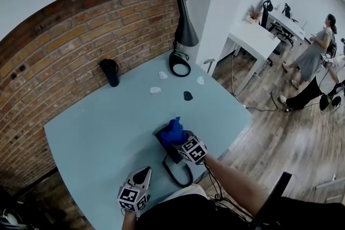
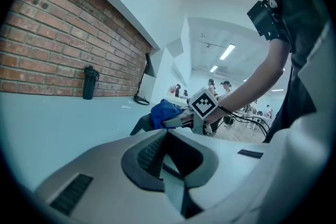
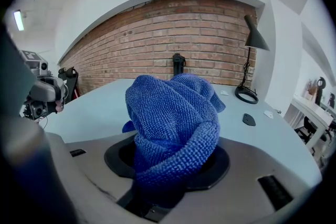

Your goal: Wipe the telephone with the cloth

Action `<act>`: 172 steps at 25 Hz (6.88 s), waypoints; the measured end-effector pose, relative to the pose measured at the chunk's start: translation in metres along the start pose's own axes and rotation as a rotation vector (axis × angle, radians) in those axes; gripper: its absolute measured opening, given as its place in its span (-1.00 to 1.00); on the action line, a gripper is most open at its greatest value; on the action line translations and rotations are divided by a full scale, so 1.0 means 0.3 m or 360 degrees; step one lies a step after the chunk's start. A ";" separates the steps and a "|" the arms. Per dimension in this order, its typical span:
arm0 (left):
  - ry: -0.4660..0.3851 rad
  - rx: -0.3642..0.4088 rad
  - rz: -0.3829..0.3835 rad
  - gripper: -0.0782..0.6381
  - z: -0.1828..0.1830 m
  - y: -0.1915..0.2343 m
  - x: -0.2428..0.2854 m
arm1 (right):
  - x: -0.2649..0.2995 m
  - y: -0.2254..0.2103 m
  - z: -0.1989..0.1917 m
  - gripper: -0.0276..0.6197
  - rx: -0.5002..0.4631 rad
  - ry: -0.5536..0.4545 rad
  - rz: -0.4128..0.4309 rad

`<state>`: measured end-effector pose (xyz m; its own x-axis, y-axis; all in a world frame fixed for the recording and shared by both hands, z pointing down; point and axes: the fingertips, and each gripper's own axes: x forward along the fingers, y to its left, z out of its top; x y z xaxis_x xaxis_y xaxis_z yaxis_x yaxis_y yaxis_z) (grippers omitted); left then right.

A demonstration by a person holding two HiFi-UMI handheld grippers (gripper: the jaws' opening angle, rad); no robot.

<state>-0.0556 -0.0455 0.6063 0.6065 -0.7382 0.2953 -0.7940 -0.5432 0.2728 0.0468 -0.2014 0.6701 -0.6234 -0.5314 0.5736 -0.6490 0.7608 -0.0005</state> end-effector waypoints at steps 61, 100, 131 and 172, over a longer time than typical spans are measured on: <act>0.0029 -0.0043 -0.0044 -0.78 -0.025 -0.015 0.007 | -0.170 0.156 -0.315 -0.26 0.0471 0.0328 0.0027; 0.0044 -0.0110 0.0006 -0.78 -0.039 0.025 0.000 | -0.037 -0.145 -0.025 -0.25 0.0360 -0.0003 -0.0199; 0.0051 -0.0087 0.0001 -0.78 -0.047 0.019 -0.002 | -0.077 -0.119 -0.106 -0.25 0.0379 0.0029 -0.0211; 0.0060 -0.0072 -0.0009 -0.78 -0.062 0.022 0.002 | -0.109 -0.101 -0.190 -0.25 0.0442 0.0062 -0.0222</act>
<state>-0.0597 -0.0420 0.6253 0.6125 -0.7192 0.3279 -0.7886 -0.5280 0.3151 0.1117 -0.1860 0.6980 -0.5063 -0.6049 0.6146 -0.8247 0.5479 -0.1401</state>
